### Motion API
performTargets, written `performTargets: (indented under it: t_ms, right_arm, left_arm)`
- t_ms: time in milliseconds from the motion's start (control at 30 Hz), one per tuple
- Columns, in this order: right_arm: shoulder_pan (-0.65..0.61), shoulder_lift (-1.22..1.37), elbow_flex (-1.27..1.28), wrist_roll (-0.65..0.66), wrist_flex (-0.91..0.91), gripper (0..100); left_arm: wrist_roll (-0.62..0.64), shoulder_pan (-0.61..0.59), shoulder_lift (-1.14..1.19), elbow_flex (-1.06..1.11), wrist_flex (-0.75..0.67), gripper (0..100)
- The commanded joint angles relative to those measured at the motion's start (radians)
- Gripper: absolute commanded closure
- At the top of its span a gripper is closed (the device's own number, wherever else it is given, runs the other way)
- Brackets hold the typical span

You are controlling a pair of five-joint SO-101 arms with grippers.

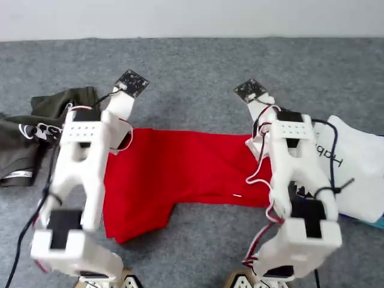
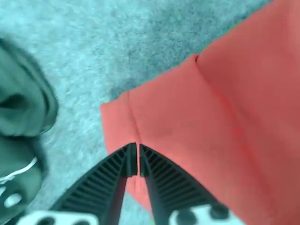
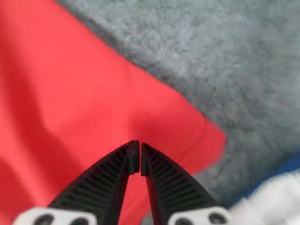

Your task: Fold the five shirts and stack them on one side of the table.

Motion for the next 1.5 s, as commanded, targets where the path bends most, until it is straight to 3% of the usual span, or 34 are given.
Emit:
performTargets:
  t_ms: [0,267,567,700,1033,1267,1467]
  right_arm:
    - [0.054,0.053,-0.052,-0.006,-0.062,99.0]
    - [0.14,0.119,-0.052,0.041,-0.076,99.0]
    - [0.097,-0.004,-0.158,0.037,0.099,99.0]
    - [0.035,-0.107,-0.181,0.037,0.211,99.0]
    - [-0.278,-0.295,-0.18,0.029,0.456,99.0]
    - [-0.605,-0.269,-0.175,-0.13,0.499,97.9]
    - [-0.917,-0.116,-0.186,-0.247,0.487,71.9]
  left_arm:
    - [0.009,-0.041,0.157,-0.153,-0.012,99]
    - [0.002,-0.141,0.37,-0.484,0.224,99]
    - [0.006,-0.123,0.249,-0.684,0.427,99]
    - [0.006,-0.181,0.135,-0.685,0.468,99]
    - [-0.048,-0.557,0.1,-0.685,0.482,99]
    - [-0.069,-0.752,0.166,-0.69,0.471,99]
    - [-0.114,-0.855,0.219,-0.69,0.466,99]
